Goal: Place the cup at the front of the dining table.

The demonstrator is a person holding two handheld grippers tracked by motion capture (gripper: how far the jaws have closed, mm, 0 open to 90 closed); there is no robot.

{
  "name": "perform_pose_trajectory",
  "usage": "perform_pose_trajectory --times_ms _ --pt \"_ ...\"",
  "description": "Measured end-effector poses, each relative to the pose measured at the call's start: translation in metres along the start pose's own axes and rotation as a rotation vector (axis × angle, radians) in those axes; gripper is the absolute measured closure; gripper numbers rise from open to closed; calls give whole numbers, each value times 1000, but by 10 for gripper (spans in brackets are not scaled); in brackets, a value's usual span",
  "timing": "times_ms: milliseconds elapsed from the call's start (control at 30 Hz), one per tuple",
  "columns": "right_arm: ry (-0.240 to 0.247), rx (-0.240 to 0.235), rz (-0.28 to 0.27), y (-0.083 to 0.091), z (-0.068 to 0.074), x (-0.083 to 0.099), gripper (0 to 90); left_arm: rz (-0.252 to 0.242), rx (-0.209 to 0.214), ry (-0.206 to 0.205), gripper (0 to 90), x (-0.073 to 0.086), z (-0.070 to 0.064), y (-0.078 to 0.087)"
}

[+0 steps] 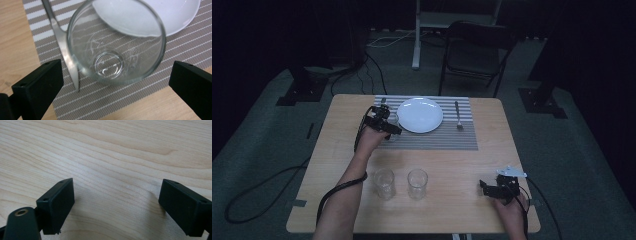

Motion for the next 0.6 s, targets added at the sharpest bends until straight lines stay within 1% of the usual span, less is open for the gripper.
perform_pose_trajectory --times_ms 33,67,133,167,233,267,333,400,433,467,500,533,567,600 --pt "0 0 0 0 0 0 129 -27 17 -21 1 5 0 2" --pt "0 0 0 0 0 0 129 -30 -1 -34 1 8 1 3" --pt "0 0 0 0 0 0 129 -35 -5 -35 1 10 1 3" --pt "0 0 0 0 0 0 129 -47 37 -24 1 17 0 4" --pt "0 0 0 0 0 0 129 -47 43 -27 1 19 0 4" --pt "0 0 0 0 0 0 129 -40 75 -16 1 27 1 7" --pt "0 0 0 0 0 0 129 -50 100 -18 1 35 3 10" --pt "0 0 0 0 0 0 129 -39 77 -53 1 43 6 12" --pt "0 0 0 0 0 0 129 -39 77 -53 1 43 6 12" --pt "0 0 0 0 0 0 129 -46 67 -54 1 52 12 15" --pt "0 0 0 0 0 0 129 -46 67 -54 1 52 12 15" --pt "0 0 0 0 0 0 129 -63 59 -45 1 59 16 18" --pt "0 0 0 0 0 0 129 -63 59 -45 1 59 16 18" --pt "0 0 0 0 0 0 129 -61 60 -22 1 65 21 19"
Point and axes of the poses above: each handheld gripper's, and its own axes: y roughly backward along the jaws, x roughly out of its underside, z roughly to its left, the point moved 5 cm from there along -y, roughly forward along the jaws, and after that the axes turned 9 degrees about x, right-handed, at the moved point
